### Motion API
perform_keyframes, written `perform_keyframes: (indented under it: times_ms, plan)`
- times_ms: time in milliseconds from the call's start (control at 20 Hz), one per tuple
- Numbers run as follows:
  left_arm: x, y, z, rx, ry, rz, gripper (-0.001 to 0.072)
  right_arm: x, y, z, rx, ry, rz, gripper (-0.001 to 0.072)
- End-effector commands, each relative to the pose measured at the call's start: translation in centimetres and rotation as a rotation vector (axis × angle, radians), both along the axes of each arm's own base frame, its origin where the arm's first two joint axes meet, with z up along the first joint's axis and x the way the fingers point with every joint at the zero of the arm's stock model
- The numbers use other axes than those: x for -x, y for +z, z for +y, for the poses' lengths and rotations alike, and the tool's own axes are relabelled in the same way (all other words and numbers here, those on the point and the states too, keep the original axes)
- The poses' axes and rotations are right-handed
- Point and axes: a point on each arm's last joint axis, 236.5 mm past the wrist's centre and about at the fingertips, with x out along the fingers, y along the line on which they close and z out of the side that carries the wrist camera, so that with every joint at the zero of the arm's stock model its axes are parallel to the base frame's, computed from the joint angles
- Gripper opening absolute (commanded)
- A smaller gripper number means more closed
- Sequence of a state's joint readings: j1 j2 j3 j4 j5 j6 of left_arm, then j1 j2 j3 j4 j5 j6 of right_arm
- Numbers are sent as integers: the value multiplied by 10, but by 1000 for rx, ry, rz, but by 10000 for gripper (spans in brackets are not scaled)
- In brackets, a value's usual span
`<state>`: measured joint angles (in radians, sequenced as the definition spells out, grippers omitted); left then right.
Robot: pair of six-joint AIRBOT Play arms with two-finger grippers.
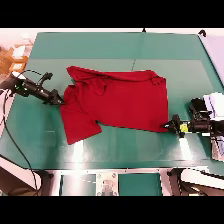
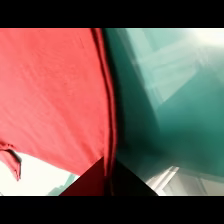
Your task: Fold the shirts.
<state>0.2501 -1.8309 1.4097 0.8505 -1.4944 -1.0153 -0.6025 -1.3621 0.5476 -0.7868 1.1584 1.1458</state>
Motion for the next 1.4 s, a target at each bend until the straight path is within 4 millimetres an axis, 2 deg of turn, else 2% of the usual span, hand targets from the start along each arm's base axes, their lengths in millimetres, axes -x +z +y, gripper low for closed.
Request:
perform_keyframes:
  times_ms: [0,100,150,200,250,350,400,450,500,550,650,700,800,900,1000,1050,1150,1200,1350]
  plan:
    - [-5,51,-4,4,-5,-114,22,-46,65,8,-108,13,-204,16]
    - [-13,119,-3,-40,-7,-300,22,-91,162,4,-123,34,-477,15]
    - [-16,168,-4,-60,-6,-429,22,-108,227,1,-101,45,-640,16]
    - [-14,220,-9,-71,0,-565,22,-117,288,-1,-42,59,-796,15]
    - [-10,280,-14,-89,18,-730,22,-119,349,0,37,79,-946,16]
    - [14,399,-18,-149,103,-1070,22,-104,471,1,259,84,-1242,16]
    - [34,454,-20,-177,149,-1242,22,-89,521,4,351,64,-1356,16]
    - [64,509,-24,-201,195,-1414,23,-69,568,8,456,43,-1474,16]
    - [96,550,-28,-217,225,-1549,22,-48,603,15,538,25,-1562,16]
    - [133,583,-36,-227,241,-1666,22,-27,634,23,612,-5,-1638,15]
    - [192,620,-47,-248,258,-1819,22,9,676,39,739,-46,-1763,15]
    - [214,631,-48,-267,280,-1872,23,22,689,46,783,-62,-1805,16]
    - [236,637,-41,-335,320,-1909,23,34,695,52,850,-76,-1824,16]
    - [232,624,-23,-422,374,-1836,23,30,685,44,887,-79,-1775,16]
    - [211,599,-3,-486,404,-1711,23,13,663,27,858,-89,-1695,16]
    - [195,583,1,-490,389,-1648,23,-1,643,15,813,-99,-1640,16]
    - [154,535,4,-458,333,-1480,23,-34,589,-7,696,-113,-1512,16]
    - [128,502,3,-414,301,-1368,23,-51,555,-16,652,-103,-1454,17]
    - [57,401,-17,-203,184,-1118,23,-107,430,-31,501,-107,-1254,16]
